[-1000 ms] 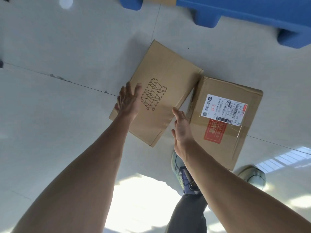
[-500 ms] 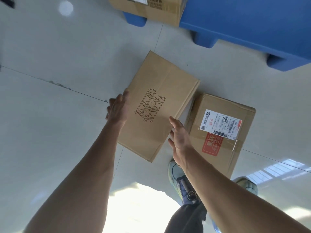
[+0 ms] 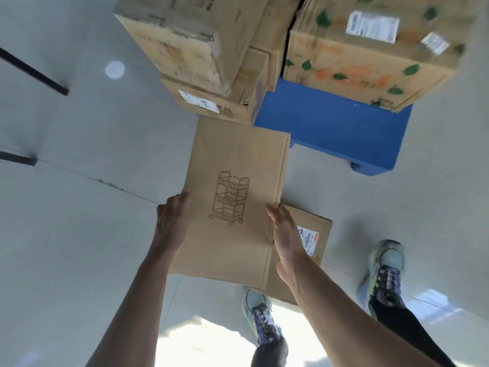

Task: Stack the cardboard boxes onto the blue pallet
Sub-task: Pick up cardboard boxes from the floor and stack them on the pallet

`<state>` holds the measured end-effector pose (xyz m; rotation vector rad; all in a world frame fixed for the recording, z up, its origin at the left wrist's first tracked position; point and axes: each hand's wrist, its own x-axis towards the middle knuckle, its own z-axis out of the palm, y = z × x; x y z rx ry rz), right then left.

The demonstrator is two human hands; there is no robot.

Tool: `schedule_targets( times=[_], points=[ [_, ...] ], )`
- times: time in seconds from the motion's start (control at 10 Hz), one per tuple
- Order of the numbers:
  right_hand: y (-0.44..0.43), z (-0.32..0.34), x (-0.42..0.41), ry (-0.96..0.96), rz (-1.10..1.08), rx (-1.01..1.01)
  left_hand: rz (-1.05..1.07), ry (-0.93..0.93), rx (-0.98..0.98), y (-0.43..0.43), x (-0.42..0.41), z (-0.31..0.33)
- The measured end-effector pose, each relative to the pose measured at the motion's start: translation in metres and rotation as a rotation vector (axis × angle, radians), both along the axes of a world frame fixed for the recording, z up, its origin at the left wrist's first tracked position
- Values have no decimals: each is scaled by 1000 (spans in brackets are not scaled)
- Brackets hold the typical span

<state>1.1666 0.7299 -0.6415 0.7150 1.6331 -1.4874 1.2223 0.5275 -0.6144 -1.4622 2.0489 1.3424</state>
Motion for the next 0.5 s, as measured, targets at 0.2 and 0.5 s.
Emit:
schedule_targets(
  times=[0.2,0.5],
  points=[
    [79,14,-97,98,132,96,61,52,127,83,-67,21],
    [167,-50,-308,242,553,263,419,190,384,220,-189,-51]
  ],
)
